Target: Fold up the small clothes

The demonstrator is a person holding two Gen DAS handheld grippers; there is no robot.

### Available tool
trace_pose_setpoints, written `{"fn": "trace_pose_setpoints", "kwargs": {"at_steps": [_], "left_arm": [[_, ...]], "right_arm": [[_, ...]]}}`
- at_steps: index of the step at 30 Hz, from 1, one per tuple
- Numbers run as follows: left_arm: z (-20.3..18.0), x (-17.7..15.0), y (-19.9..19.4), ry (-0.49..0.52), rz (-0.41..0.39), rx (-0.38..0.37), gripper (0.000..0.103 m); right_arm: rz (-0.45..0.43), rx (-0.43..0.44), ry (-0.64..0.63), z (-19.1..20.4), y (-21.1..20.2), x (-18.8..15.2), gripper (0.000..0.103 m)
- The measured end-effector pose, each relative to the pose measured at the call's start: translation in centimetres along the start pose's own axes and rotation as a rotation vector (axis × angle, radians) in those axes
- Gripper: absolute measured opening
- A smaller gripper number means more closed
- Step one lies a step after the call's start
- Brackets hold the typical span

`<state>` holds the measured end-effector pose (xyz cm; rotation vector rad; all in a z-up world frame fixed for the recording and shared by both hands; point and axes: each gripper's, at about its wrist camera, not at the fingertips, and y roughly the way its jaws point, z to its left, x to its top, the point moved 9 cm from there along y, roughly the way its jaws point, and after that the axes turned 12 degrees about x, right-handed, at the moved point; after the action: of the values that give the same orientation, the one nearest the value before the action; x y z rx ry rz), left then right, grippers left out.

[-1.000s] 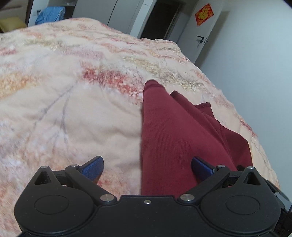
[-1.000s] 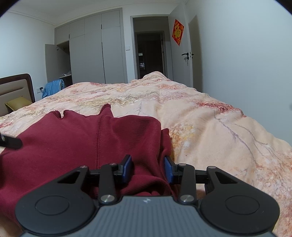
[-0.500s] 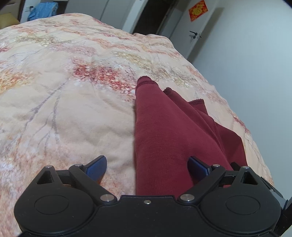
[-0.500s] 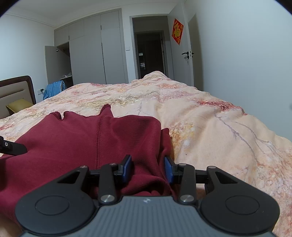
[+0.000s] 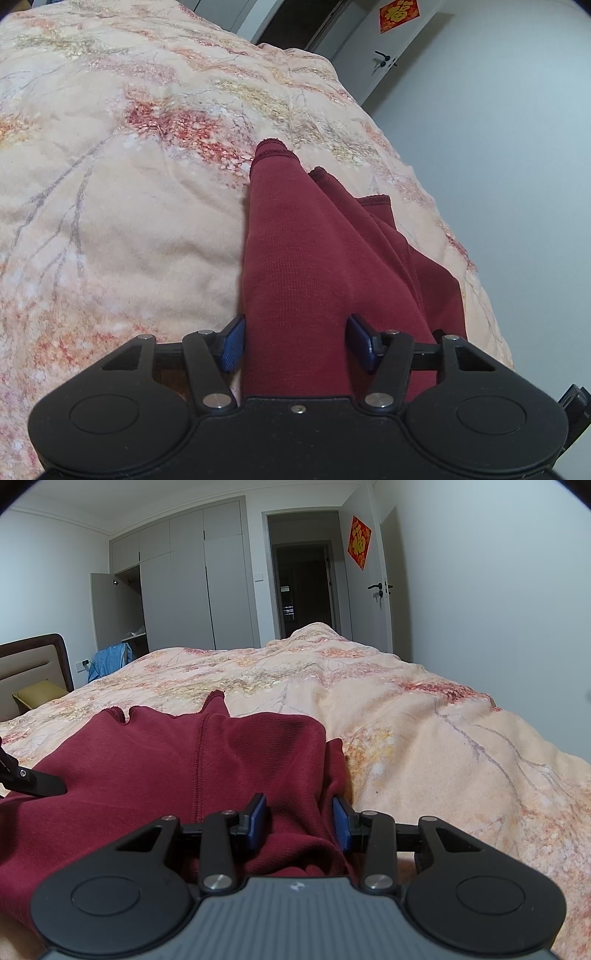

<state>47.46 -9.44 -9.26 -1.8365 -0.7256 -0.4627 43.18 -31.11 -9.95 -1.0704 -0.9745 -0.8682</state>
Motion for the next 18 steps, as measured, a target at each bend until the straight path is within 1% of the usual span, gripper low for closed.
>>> {"fn": "trace_pose_setpoints", "kwargs": {"at_steps": [4,6,7,8,10,13,15,18], "left_arm": [[-0.1,0.1,-0.1,0.009,-0.004,0.012,0.061],[-0.2,0.1,-0.2,0.019,-0.010,0.021,0.059],[-0.3,0.1,-0.3,0.024,-0.013,0.025,0.059],[-0.4,0.1,-0.4,0.030,-0.017,0.031,0.057],[-0.6,0.1,-0.6,0.040,-0.025,0.040,0.054],[-1.0,0.1,-1.0,0.058,-0.042,0.054,0.047],[-1.2,0.2,-1.5,0.067,-0.059,0.060,0.040],[-1.7,0.5,-2.4,0.080,-0.091,0.063,0.033]], "right_arm": [[-0.001,0.001,-0.001,0.0,0.0,0.0,0.042],[-0.004,0.003,-0.005,0.2,0.0,-0.1,0.041],[-0.006,0.005,-0.009,0.2,0.0,-0.1,0.037],[-0.012,0.006,-0.015,0.4,-0.1,-0.1,0.032],[-0.029,0.011,-0.022,0.5,-0.4,0.0,0.027],[-0.051,0.015,-0.026,0.6,-0.8,0.1,0.023],[-0.066,0.015,-0.033,0.8,-1.1,0.2,0.021],[-0.093,0.029,-0.051,1.4,-2.0,0.9,0.017]]}}
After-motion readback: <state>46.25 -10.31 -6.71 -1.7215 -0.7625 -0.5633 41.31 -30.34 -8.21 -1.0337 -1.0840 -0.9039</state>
